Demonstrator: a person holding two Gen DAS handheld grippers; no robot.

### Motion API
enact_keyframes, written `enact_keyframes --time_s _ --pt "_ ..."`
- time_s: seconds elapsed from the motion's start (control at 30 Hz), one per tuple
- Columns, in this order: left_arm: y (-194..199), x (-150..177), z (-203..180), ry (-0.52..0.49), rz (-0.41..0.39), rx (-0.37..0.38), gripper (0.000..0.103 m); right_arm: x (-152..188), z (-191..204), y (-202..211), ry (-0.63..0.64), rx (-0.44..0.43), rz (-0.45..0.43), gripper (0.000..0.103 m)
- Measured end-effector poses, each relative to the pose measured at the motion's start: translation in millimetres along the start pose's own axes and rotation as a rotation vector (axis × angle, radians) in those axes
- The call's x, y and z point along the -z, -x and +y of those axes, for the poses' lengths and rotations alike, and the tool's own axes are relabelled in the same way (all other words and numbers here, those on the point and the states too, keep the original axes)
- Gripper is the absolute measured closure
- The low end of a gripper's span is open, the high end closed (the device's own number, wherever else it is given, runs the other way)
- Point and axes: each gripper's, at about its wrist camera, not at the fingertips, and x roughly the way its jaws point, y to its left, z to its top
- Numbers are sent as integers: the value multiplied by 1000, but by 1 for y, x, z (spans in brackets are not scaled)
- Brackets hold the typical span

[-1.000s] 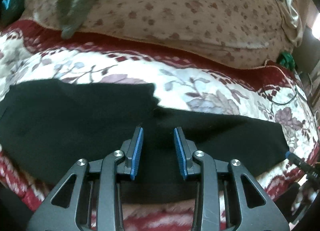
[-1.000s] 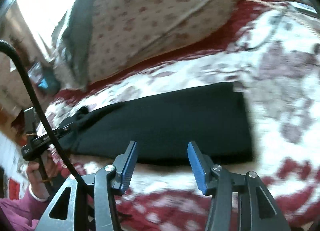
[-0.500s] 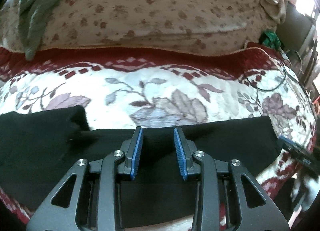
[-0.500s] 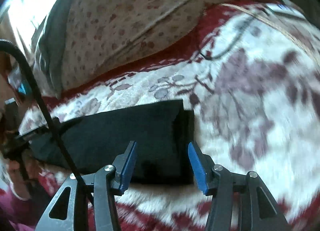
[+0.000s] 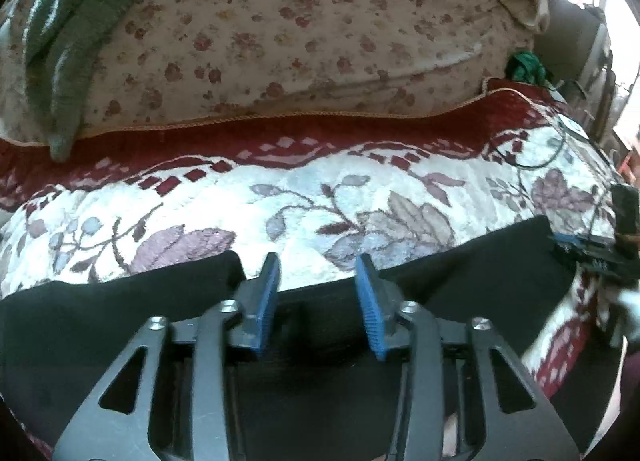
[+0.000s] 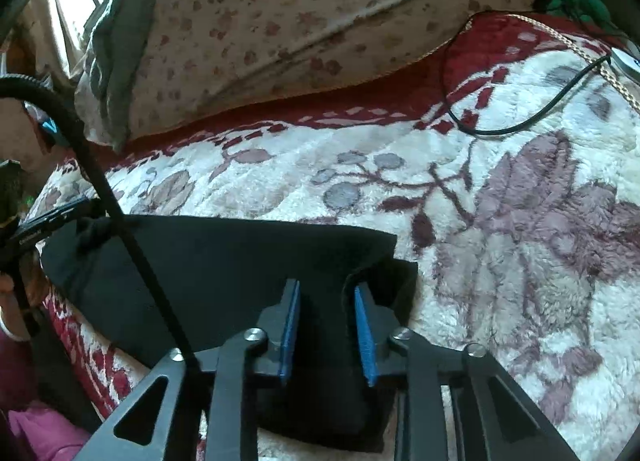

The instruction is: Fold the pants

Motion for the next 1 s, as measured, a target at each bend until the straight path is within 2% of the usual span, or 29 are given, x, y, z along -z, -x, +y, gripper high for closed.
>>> enact_keyframes --time_s 0.03,0.13,0.4,0.43,0.47,0.53,0.67,0.8,0.87,0.93,1.0 --pt "-2 0 1 -15 17 25 45 -1 -2 0 -8 0 -7 88" --pt "-7 4 -3 -79 49 66 45 -1 0 3 -4 12 -22 93" --pt "-20 14 -25 -301 60 1 46 2 3 7 -7 25 -24 96" --pt "-21 16 -28 -322 55 -3 57 1 3 7 -5 27 -25 96" --pt "-23 18 -33 -355 61 -6 78 2 4 8 -3 29 -26 98" --pt "-28 19 -37 -363 72 -21 92 2 6 9 6 34 -29 100" --pt "-33 15 -48 -370 53 -26 100 6 5 18 5 45 -42 101" --pt "-29 10 -70 -394 40 36 103 8 -1 27 -17 53 -51 101" --pt "-31 14 -88 -464 13 -22 103 7 -3 28 -30 54 -50 101" --pt "-33 14 -90 -443 22 -14 103 7 -2 25 -26 69 -29 101" --pt "-30 10 -86 -407 23 27 103 8 -3 21 -24 96 -9 101"
